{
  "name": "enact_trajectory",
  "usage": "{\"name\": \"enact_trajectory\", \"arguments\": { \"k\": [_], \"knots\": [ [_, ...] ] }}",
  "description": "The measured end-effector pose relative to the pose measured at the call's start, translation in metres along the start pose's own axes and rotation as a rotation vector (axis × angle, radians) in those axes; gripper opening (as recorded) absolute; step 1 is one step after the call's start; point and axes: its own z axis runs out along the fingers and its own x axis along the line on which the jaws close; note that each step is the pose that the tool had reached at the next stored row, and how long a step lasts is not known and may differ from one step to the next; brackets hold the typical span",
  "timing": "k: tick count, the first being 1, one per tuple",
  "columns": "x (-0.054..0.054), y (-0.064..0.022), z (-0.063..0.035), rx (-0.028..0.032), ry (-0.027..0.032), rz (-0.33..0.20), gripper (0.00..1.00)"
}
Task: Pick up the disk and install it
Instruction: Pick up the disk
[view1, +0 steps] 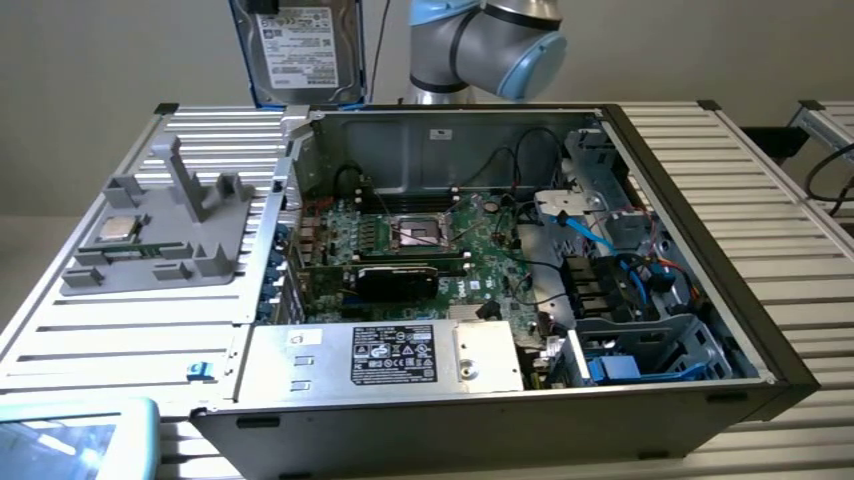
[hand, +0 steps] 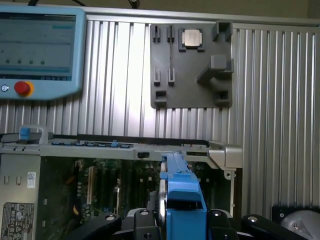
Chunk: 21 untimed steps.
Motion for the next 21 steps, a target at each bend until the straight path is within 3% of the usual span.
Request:
{"name": "enact_trajectory", "arguments": {
  "k": [9,21],
  "knots": [
    [0.022,-0.0202,-0.0012,0.0002,-0.0018,0.000,0.37],
    [0.027,-0.0485,0.0011,0.0009,-0.0223,0.002,0.37]
  ]
}}
